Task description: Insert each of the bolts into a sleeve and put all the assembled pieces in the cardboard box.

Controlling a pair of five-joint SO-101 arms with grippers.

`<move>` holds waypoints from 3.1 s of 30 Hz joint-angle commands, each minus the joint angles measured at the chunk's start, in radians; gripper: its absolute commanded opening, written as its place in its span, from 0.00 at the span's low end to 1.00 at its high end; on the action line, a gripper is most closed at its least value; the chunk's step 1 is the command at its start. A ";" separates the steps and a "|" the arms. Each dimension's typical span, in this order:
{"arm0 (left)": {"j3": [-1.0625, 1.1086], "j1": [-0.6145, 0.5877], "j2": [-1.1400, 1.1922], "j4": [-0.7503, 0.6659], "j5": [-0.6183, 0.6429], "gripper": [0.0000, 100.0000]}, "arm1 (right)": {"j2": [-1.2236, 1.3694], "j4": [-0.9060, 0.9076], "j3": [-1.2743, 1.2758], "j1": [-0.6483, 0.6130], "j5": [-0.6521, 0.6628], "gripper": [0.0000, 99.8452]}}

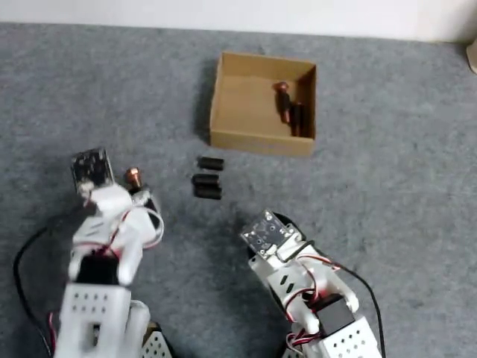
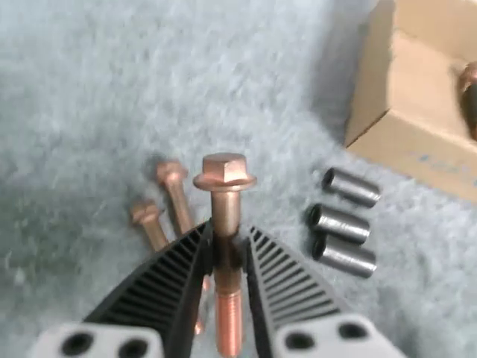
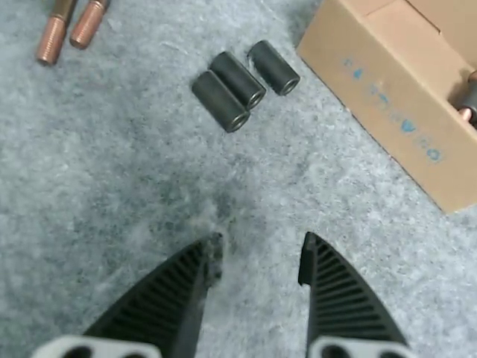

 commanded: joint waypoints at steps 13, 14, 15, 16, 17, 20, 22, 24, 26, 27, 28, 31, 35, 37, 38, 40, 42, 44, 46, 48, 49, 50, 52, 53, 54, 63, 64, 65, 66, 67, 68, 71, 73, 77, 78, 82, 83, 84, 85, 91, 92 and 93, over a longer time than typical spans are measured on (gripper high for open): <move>0.177 -0.076 -0.486 -0.017 -0.009 0.00 | 0.031 -0.162 -0.015 -0.073 0.138 0.16; 0.179 -0.081 -0.489 -0.017 -0.009 0.00 | 0.058 -0.182 -0.019 -0.073 0.138 0.16; 0.185 -0.081 -0.499 -0.017 -0.009 0.00 | 0.094 -0.205 -0.036 -0.073 0.138 0.16; 0.193 -0.081 -0.504 -0.017 -0.009 0.00 | 0.142 -0.225 -0.058 -0.073 0.138 0.16; 0.196 -0.081 -0.509 -0.017 -0.009 0.00 | 0.197 -0.242 -0.087 -0.073 0.138 0.16; 0.202 -0.082 -0.519 -0.017 -0.009 0.00 | 0.412 -0.274 -0.234 -0.084 0.138 0.16; 0.202 -0.084 -0.519 -0.015 -0.009 0.00 | 0.570 -0.278 -0.344 -0.110 0.137 0.16; 0.203 -0.084 -0.519 -0.002 -0.009 0.00 | 0.723 -0.280 -0.447 -0.139 0.137 0.16; 0.202 -0.084 -0.521 0.003 -0.009 0.00 | 0.857 -0.308 -0.542 -0.157 0.137 0.16; 0.202 -0.084 -0.521 0.003 -0.009 0.00 | 0.915 -0.328 -0.582 -0.162 0.137 0.16; 0.200 -0.085 -0.521 0.003 -0.009 0.00 | 0.975 -0.348 -0.621 -0.168 0.137 0.16; 0.193 -0.127 -0.521 0.003 -0.009 0.00 | 1.135 -0.386 -0.711 -0.197 0.140 0.16; 0.193 -0.177 -0.521 -0.003 -0.009 0.00 | 1.323 -0.435 -0.768 -0.234 0.201 0.16; 0.193 -0.180 -0.521 -0.002 -0.009 0.00 | 1.402 -0.478 -0.777 -0.237 0.206 0.16; 0.193 -0.180 -0.521 -0.002 -0.009 0.00 | 1.437 -0.501 -0.779 -0.237 0.207 0.16; 0.193 -0.179 -0.521 -0.002 -0.009 0.00 | 1.501 -0.561 -0.779 -0.236 0.207 0.16; 0.193 -0.179 -0.521 -0.002 -0.009 0.00 | 1.563 -0.615 -0.779 -0.234 0.209 0.16; 0.193 -0.177 -0.521 -0.002 -0.009 0.00 | 1.615 -0.648 -0.779 -0.234 0.210 0.16; 0.193 -0.176 -0.521 -0.002 -0.009 0.00 | 1.656 -0.665 -0.779 -0.234 0.244 0.16; 0.193 -0.176 -0.521 -0.002 -0.009 0.00 | 1.681 -0.667 -0.779 -0.232 0.259 0.16; 0.193 -0.176 -0.521 -0.002 -0.009 0.00 | 1.690 -0.667 -0.779 -0.232 0.259 0.16; 0.193 -0.176 -0.521 -0.002 -0.009 0.00 | 1.696 -0.667 -0.779 -0.232 0.261 0.16; 0.193 -0.177 -0.521 -0.002 -0.009 0.00 | 1.709 -0.667 -0.779 -0.231 0.262 0.16; 0.193 -0.177 -0.521 -0.002 -0.009 0.00 | 1.713 -0.667 -0.779 -0.231 0.262 0.16; 0.193 -0.177 -0.521 -0.002 -0.009 0.00 | 1.716 -0.667 -0.779 -0.231 0.262 0.16; 0.193 -0.179 -0.521 -0.002 -0.009 0.00 | 1.778 -0.745 -0.852 -0.206 0.261 0.16; 0.193 -0.179 -0.521 -0.002 -0.011 0.00 | 1.797 -0.745 -0.875 -0.200 0.261 0.16; 0.193 -0.179 -0.521 -0.002 -0.011 0.00 | 1.821 -0.745 -0.897 -0.197 0.261 0.16; 0.193 -0.179 -0.521 -0.002 -0.011 0.00 | 1.851 -0.745 -0.918 -0.194 0.259 0.16; 0.193 -0.179 -0.521 -0.002 -0.012 0.00 | 1.883 -0.743 -0.941 -0.191 0.259 0.16; 0.193 -0.179 -0.521 -0.002 -0.012 0.00 | 1.916 -0.743 -0.964 -0.189 0.261 0.16; 0.193 -0.179 -0.521 -0.002 -0.012 0.00 | 1.997 -0.743 -1.021 -0.171 0.262 0.16; 0.193 -0.179 -0.521 -0.002 -0.014 0.00 | 2.022 -0.717 -1.044 -0.157 0.262 0.16; 0.194 -0.179 -0.521 -0.002 -0.014 0.00 | 2.025 -0.615 -1.069 -0.143 0.262 0.16; 0.194 -0.179 -0.521 -0.002 -0.014 0.00 | 2.025 -0.599 -1.070 -0.143 0.264 0.16; 0.194 -0.179 -0.521 -0.002 -0.014 0.00 | 2.029 -0.555 -1.070 -0.143 0.264 0.16; 0.194 -0.180 -0.521 -0.002 -0.014 0.00 | 2.029 -0.544 -1.070 -0.143 0.264 0.16; 0.194 -0.180 -0.521 -0.002 -0.014 0.00 | 2.029 -0.533 -1.072 -0.143 0.265 0.16; 0.194 -0.180 -0.521 -0.002 -0.014 0.00 | 2.031 -0.529 -1.072 -0.143 0.265 0.16; 0.194 -0.180 -0.521 -0.002 -0.014 0.00 | 2.031 -0.447 -1.072 -0.143 0.265 0.16; 0.194 -0.180 -0.521 -0.002 -0.014 0.00 | 2.031 -0.421 -1.072 -0.143 0.265 0.16; 0.194 -0.180 -0.521 -0.002 -0.014 0.00 | 2.031 -0.398 -1.072 -0.143 0.269 0.16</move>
